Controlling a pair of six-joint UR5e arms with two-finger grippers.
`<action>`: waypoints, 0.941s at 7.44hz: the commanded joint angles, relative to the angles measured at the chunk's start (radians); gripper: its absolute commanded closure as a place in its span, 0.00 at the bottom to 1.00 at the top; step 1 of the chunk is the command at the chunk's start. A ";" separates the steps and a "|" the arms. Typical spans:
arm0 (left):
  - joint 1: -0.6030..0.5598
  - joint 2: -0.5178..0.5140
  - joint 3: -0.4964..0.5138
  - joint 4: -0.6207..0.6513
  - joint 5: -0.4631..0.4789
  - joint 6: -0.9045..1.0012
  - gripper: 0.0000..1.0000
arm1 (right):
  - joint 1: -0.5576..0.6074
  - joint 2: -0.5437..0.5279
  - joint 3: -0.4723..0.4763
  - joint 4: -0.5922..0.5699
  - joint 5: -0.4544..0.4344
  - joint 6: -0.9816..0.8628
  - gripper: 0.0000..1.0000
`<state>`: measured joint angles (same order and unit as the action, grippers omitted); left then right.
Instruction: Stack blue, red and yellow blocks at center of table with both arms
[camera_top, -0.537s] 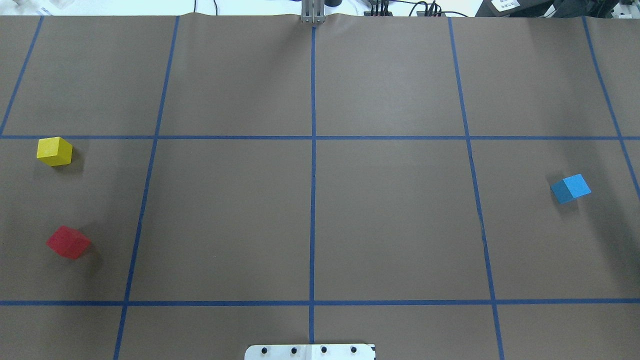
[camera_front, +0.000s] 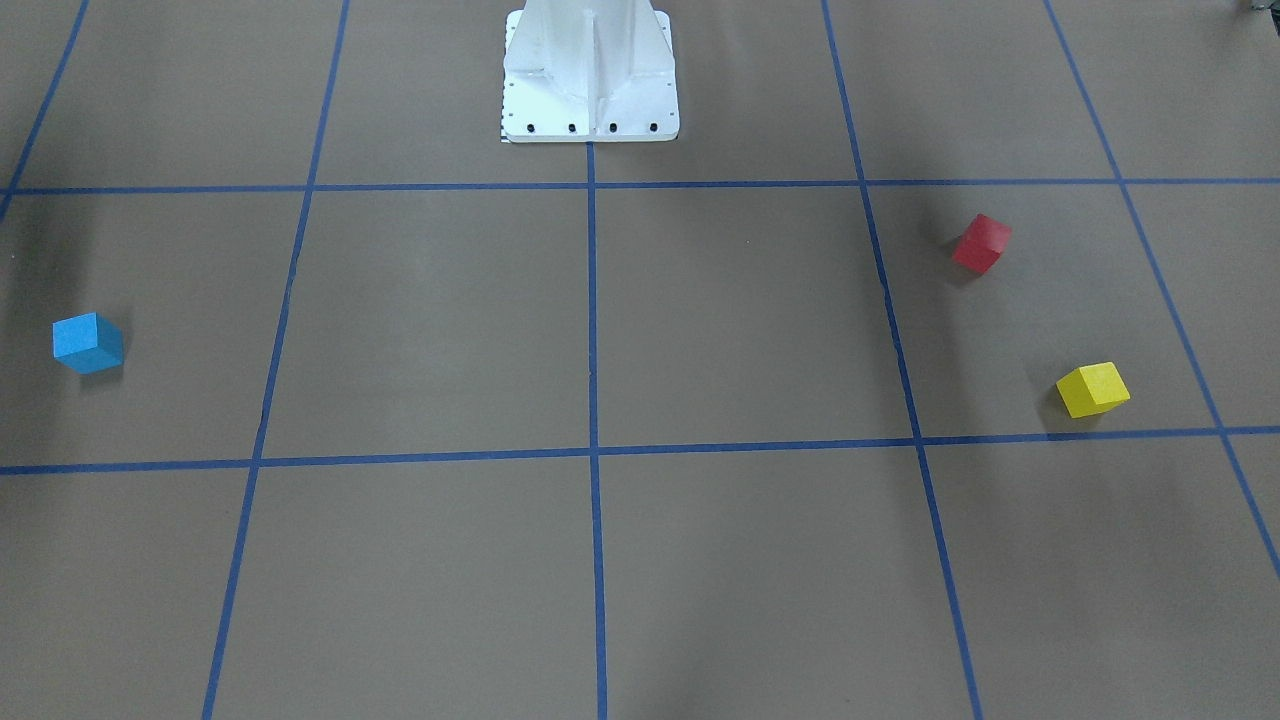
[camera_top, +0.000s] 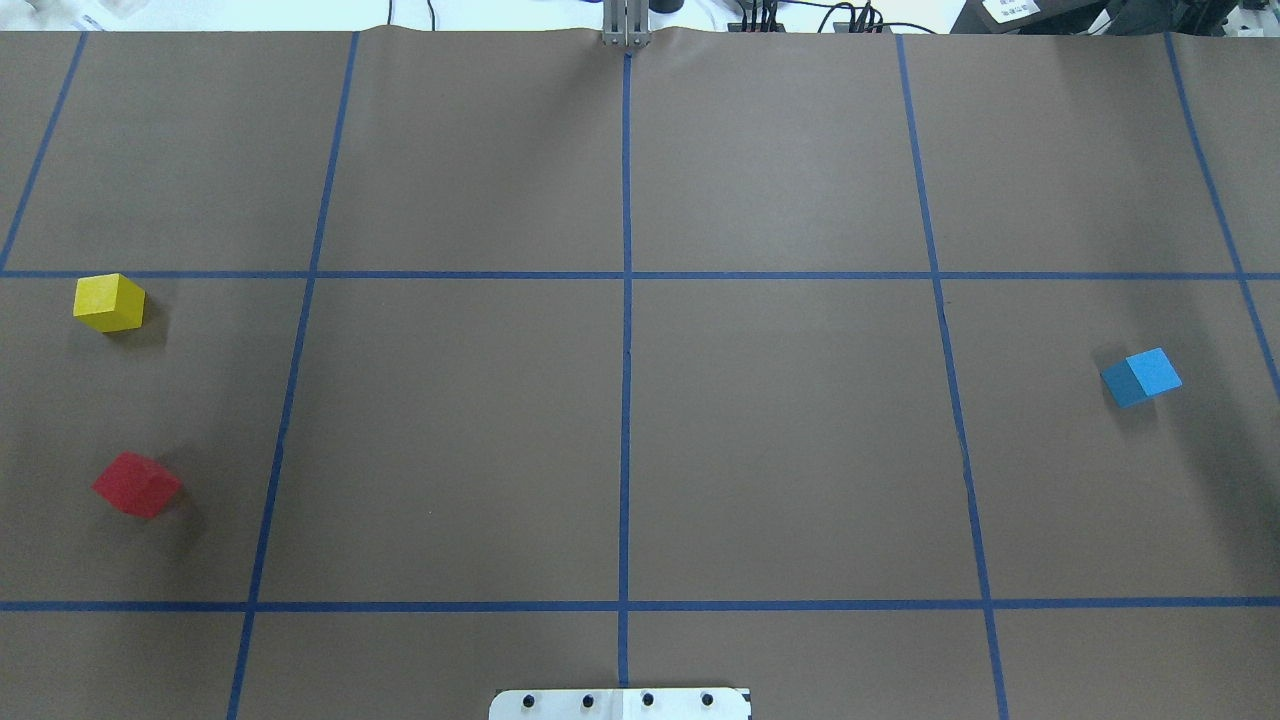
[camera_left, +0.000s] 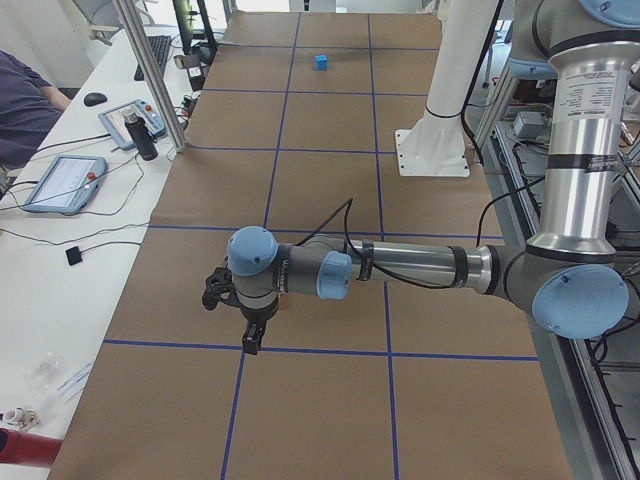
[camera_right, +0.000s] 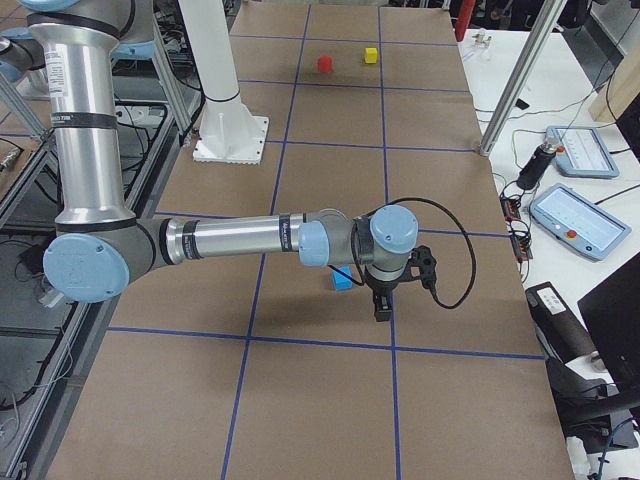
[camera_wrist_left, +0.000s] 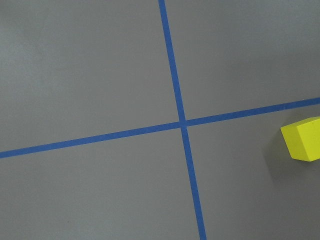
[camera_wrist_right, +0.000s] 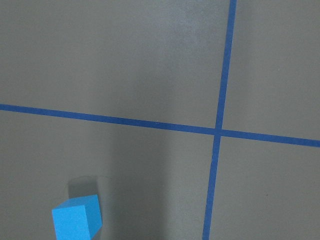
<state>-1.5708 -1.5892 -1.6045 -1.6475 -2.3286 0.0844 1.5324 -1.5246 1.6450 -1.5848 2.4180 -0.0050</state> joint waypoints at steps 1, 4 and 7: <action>0.000 -0.003 0.000 0.000 0.000 0.000 0.00 | 0.000 0.003 0.009 0.005 -0.002 0.000 0.01; 0.000 -0.006 0.001 0.002 0.000 -0.014 0.00 | -0.008 0.017 0.058 0.008 -0.033 0.010 0.01; 0.000 -0.008 0.005 0.002 0.000 -0.015 0.00 | -0.031 -0.017 0.045 0.060 -0.028 0.010 0.01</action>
<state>-1.5708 -1.5965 -1.6013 -1.6460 -2.3286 0.0698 1.5154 -1.5261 1.6962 -1.5610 2.3930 0.0029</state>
